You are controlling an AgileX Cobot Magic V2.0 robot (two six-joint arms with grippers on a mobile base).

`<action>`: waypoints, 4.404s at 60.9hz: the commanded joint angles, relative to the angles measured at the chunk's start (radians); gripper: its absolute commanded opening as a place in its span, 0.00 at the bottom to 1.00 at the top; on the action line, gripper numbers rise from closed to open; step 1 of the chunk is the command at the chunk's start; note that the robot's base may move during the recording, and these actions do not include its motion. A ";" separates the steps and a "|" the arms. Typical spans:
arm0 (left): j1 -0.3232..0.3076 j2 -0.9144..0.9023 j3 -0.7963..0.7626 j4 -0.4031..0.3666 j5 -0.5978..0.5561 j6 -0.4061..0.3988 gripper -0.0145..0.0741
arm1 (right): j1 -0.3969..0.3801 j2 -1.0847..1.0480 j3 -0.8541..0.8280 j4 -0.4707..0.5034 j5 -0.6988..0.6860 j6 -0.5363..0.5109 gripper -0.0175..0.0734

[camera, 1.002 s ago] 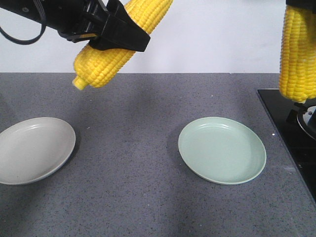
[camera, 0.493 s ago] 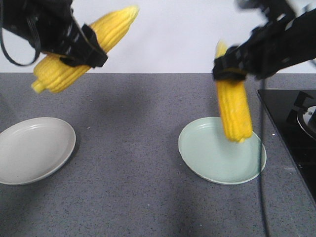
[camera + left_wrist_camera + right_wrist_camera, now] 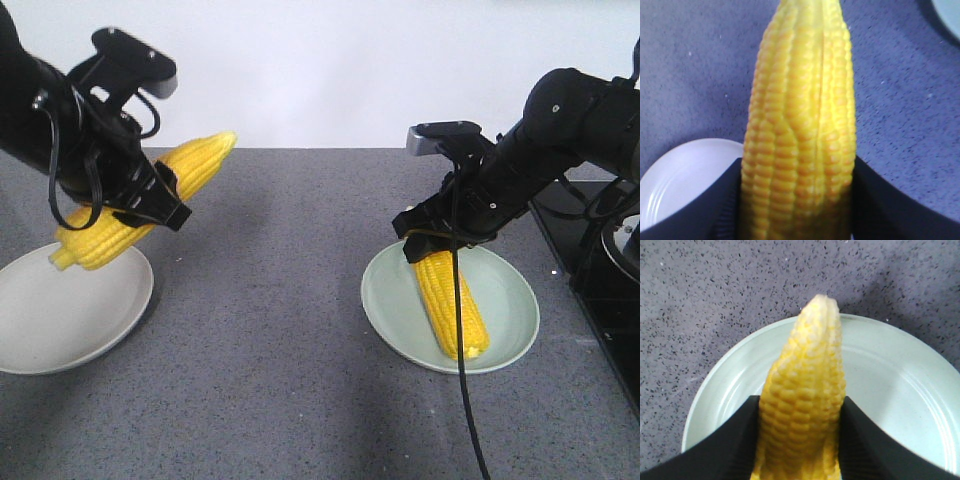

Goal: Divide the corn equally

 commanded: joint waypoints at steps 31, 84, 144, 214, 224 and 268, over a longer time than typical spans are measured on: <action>0.034 -0.034 0.045 0.001 -0.096 -0.005 0.16 | -0.005 -0.048 -0.028 0.007 0.026 -0.014 0.80; 0.252 0.095 0.045 0.171 -0.154 -0.167 0.16 | -0.005 -0.526 -0.031 0.077 0.013 0.014 0.76; 0.252 0.211 0.045 0.088 0.001 -0.166 0.22 | -0.005 -0.621 -0.028 0.070 0.045 0.017 0.72; 0.252 0.211 0.045 0.088 0.032 -0.185 0.55 | -0.005 -0.621 -0.028 0.070 0.067 0.017 0.72; 0.252 0.211 0.045 0.086 0.027 -0.185 0.55 | -0.005 -0.621 -0.028 0.070 0.067 0.017 0.72; 0.252 0.211 0.045 0.044 0.033 -0.190 0.72 | -0.005 -0.621 -0.028 0.069 0.066 0.016 0.72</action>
